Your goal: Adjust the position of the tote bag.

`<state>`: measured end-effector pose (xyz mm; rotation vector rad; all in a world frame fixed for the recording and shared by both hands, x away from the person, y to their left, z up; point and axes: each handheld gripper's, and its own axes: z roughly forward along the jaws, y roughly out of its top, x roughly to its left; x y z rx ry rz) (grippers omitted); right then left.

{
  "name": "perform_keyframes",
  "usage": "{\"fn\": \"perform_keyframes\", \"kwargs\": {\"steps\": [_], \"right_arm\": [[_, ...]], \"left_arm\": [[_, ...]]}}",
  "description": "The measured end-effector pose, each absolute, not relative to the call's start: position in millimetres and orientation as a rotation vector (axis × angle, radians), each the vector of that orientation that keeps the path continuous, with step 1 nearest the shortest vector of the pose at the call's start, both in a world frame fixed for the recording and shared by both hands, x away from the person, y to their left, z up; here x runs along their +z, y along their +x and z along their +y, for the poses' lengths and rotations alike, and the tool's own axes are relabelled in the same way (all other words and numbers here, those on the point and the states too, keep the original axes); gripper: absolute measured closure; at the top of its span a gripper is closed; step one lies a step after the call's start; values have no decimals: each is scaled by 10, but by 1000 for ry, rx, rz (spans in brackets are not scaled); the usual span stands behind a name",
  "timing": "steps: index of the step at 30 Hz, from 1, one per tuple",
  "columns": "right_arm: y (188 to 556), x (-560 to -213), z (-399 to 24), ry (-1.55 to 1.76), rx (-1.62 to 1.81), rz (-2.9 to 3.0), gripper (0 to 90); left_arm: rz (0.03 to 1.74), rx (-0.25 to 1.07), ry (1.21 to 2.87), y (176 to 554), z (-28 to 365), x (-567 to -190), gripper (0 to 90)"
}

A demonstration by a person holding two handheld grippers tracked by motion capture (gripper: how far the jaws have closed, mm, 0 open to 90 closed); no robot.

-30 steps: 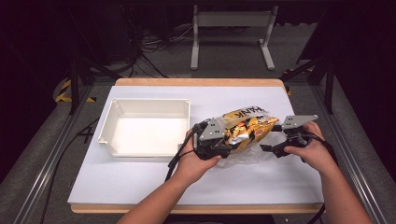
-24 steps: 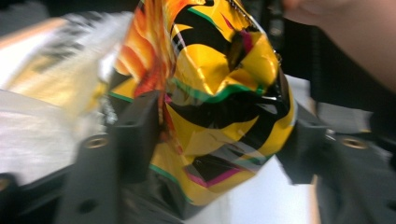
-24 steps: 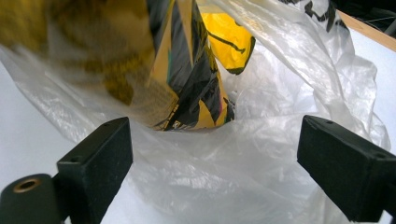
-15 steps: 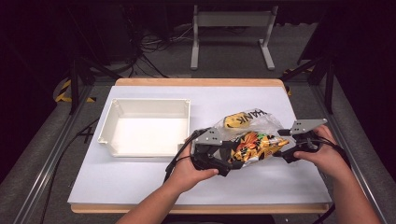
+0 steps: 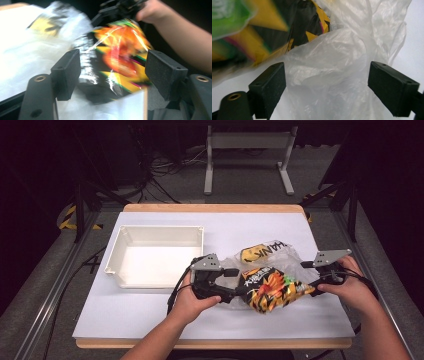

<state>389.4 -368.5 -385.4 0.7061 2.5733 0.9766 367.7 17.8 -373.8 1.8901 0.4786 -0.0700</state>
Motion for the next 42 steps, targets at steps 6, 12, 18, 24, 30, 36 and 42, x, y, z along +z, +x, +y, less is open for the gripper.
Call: {"fn": "perform_keyframes", "kwargs": {"steps": [6,12,18,24,30,36,42], "right_arm": [[3916,-3864,-3715,723,966,2557,159],[3947,-3877,-3716,741,961,2550,158],[3967,-3907,-3674,743,960,2558,154],[3978,-3893,-3678,748,968,2543,154],[3975,-3905,-3705,753,970,2537,154],[3990,-3971,-3690,762,960,2550,154],[4009,-3967,-3679,759,957,2548,154]], "left_arm": [[590,-26,1970,3791,111,-3891,376],[528,-78,1948,3776,-56,-3894,360],[456,-90,1941,3756,-298,-3874,384],[520,4,2065,3811,-374,-3923,401],[686,144,2083,3907,-174,-4005,422],[795,185,2147,3956,-17,-4133,440],[793,164,2113,3937,42,-4105,439]]}}
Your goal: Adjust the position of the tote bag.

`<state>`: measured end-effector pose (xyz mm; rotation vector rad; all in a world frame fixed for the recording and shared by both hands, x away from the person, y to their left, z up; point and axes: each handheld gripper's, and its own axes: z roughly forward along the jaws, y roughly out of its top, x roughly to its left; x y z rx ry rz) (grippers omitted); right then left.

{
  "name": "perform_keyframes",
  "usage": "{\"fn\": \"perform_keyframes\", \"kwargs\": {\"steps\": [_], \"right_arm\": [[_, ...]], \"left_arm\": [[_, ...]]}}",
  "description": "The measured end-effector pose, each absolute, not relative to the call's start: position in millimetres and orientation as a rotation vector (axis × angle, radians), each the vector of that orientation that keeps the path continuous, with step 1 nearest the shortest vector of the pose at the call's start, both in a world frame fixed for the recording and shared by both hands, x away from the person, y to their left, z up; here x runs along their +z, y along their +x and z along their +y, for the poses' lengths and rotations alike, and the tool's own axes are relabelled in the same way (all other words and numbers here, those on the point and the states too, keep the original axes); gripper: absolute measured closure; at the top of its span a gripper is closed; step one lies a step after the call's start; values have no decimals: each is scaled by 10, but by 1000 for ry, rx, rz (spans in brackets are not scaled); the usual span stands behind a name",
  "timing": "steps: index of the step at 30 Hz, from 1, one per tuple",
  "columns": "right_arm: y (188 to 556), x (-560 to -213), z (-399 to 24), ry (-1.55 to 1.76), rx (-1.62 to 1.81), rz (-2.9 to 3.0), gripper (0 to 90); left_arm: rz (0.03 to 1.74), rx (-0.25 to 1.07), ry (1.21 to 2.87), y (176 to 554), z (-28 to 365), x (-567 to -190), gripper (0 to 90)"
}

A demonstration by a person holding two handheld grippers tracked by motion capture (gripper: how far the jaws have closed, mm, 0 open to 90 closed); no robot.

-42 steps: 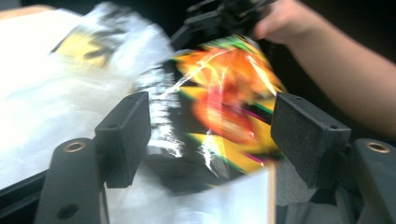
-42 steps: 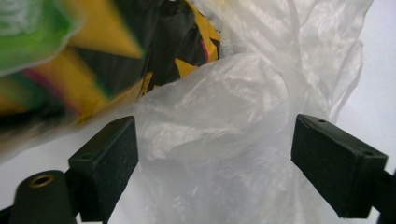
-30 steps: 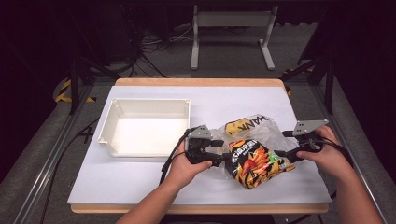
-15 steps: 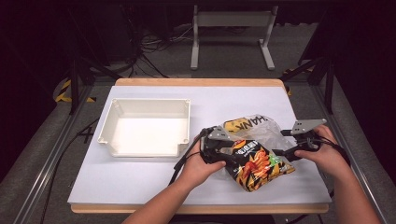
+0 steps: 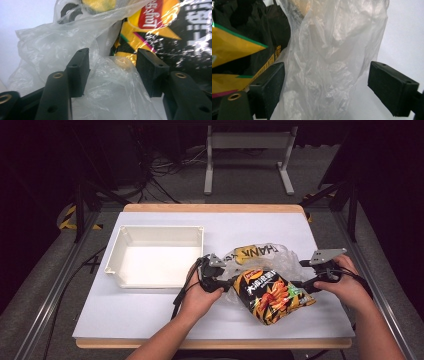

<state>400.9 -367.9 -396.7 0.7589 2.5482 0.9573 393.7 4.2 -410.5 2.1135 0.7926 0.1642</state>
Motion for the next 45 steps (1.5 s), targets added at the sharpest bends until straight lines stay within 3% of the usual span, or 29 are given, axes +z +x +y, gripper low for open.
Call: {"fn": "perform_keyframes", "kwargs": {"steps": [4,7,15,27,36,39,45], "right_arm": [[4009,-3963,-3674,758,960,2548,154],[4007,-3969,-3675,757,957,2550,153],[4006,-3973,-3653,751,955,2554,154],[3980,-3974,-3649,742,954,2549,150],[3976,-3977,-3622,736,959,2546,151],[3979,-3989,-3614,736,951,2551,151],[3994,-3995,-3610,728,956,2552,150]], "left_arm": [[724,49,1996,3917,9,-4039,397],[628,38,1977,3883,-79,-3990,401],[565,-44,1959,3895,-327,-3980,488],[472,56,1851,3623,-369,-3588,495],[462,-64,1873,3685,-684,-3728,563],[508,-109,1908,3815,-739,-3879,488],[617,-54,1964,3952,-576,-4046,325]]}}
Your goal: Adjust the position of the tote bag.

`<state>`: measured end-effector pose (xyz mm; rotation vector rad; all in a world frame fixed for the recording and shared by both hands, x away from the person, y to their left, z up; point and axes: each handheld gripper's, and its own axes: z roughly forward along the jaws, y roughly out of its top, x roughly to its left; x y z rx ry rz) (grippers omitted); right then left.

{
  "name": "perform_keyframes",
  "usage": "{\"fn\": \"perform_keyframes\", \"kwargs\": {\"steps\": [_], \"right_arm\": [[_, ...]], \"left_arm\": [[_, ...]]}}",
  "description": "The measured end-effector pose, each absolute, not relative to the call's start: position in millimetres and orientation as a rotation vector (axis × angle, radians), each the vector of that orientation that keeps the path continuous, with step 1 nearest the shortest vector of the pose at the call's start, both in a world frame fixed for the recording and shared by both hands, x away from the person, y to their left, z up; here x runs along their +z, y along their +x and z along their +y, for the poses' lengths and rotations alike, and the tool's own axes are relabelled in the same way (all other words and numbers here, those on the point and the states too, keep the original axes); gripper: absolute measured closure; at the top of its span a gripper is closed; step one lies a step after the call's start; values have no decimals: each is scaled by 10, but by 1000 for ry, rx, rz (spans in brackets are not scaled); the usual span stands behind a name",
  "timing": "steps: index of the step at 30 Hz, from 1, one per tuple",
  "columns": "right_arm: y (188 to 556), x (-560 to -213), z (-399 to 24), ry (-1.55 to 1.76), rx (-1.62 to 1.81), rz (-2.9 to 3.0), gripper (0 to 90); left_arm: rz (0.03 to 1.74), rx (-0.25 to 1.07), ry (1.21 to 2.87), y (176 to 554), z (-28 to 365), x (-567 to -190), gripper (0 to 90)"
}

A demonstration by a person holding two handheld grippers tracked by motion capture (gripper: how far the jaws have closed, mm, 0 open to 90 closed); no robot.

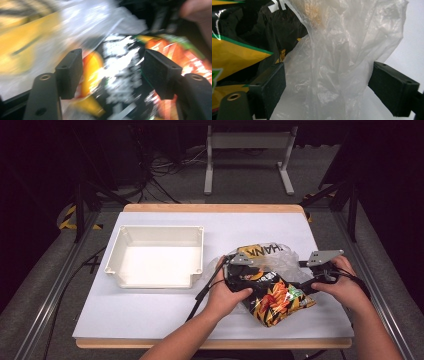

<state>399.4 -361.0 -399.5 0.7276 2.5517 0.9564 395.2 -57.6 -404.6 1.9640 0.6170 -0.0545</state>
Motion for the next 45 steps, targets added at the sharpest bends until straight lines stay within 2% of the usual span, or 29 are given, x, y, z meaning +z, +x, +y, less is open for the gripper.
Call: {"fn": "perform_keyframes", "kwargs": {"steps": [4,12,21,25,31,33,38,42,45], "right_arm": [[3994,-4007,-3604,727,953,2552,145],[3959,-3935,-3678,769,983,2513,146],[3788,-3533,-3652,865,1054,2408,244],[3681,-3351,-3522,846,1075,2381,254],[3514,-3204,-3230,834,1137,2465,373],[3498,-3240,-3089,853,1114,2540,364],[3566,-3355,-2877,930,1082,2611,260],[3676,-3496,-2816,998,973,2637,184],[3720,-3596,-2789,1030,906,2662,163]], "left_arm": [[698,-36,1989,4017,-319,-4117,278],[756,-42,2035,4009,-81,-4230,281],[707,-52,2053,3954,-51,-4221,271],[705,-55,2038,3946,-36,-4199,270],[699,-37,2031,3928,-18,-4176,272],[696,-29,2031,3930,-5,-4169,272],[701,-18,2030,3926,22,-4157,273],[700,-17,2033,3924,44,-4154,273],[699,-14,2028,3923,57,-4153,273]]}}
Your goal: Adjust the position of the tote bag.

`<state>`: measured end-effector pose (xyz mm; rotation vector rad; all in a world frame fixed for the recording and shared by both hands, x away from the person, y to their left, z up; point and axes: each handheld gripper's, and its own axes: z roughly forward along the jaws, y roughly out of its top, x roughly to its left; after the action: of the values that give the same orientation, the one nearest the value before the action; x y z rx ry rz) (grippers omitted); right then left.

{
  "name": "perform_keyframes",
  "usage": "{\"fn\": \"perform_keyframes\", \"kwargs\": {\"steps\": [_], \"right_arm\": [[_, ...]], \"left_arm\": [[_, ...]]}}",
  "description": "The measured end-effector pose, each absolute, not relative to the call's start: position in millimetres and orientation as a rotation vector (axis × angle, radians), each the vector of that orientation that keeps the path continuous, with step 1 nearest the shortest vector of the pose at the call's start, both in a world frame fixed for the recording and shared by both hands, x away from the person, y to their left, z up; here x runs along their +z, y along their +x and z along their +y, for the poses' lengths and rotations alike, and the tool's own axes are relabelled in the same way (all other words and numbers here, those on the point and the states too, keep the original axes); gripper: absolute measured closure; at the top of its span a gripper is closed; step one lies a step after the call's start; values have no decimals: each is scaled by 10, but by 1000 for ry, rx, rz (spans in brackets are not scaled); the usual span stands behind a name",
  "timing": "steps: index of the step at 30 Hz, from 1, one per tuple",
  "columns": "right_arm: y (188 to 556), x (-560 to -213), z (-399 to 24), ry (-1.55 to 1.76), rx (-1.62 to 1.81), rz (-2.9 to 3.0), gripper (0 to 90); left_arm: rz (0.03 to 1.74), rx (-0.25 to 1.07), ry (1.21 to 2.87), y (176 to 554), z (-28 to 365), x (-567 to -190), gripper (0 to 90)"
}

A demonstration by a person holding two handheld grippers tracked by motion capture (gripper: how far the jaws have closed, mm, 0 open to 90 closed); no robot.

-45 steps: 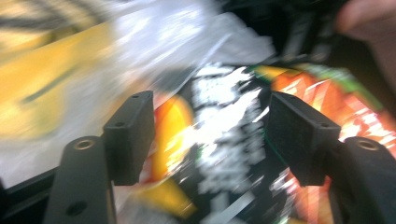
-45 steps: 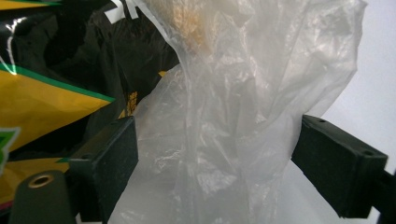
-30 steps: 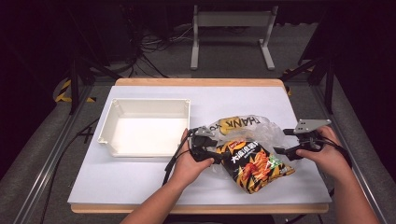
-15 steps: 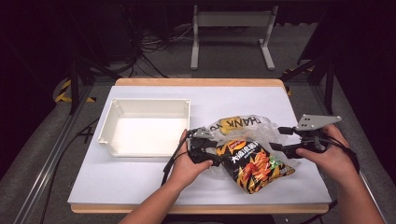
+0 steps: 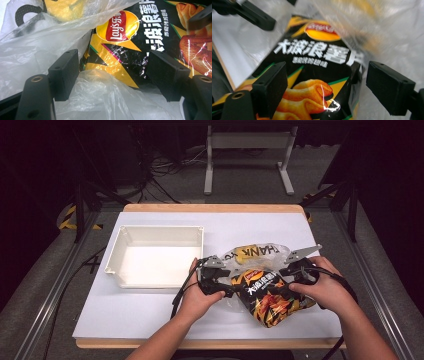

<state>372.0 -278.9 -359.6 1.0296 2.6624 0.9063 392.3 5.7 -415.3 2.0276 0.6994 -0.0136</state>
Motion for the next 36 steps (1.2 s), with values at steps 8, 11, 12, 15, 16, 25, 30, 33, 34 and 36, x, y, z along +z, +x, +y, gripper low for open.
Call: {"fn": "perform_keyframes", "kwargs": {"steps": [8,11,12,15,16,25,30,33,34,36], "right_arm": [[3768,-3830,-2695,1124,851,2716,42],[3778,-3912,-2653,1190,809,2752,24],[3789,-3970,-2631,1215,780,2781,4],[3799,-3995,-2617,1225,769,2787,20],[3800,-3984,-2619,1224,771,2785,70],[3774,-3782,-2629,1210,816,2765,424],[3737,-3688,-2593,1133,831,2764,486],[3709,-3630,-2615,1081,839,2748,505],[3699,-3613,-2625,1067,844,2742,508],[3681,-3578,-2654,1031,841,2732,510]], "left_arm": [[699,-11,2031,3919,54,-4149,277],[700,-10,2028,3921,59,-4145,279],[700,-11,2027,3921,61,-4144,280],[696,-5,2026,3923,70,-4139,281],[696,-5,2026,3923,71,-4138,281],[697,2,2021,3915,65,-4133,282],[705,14,2006,3908,98,-4107,283],[724,19,1988,3920,131,-4095,288],[734,15,1979,3925,143,-4092,291],[762,30,1968,3934,159,-4088,305]]}}
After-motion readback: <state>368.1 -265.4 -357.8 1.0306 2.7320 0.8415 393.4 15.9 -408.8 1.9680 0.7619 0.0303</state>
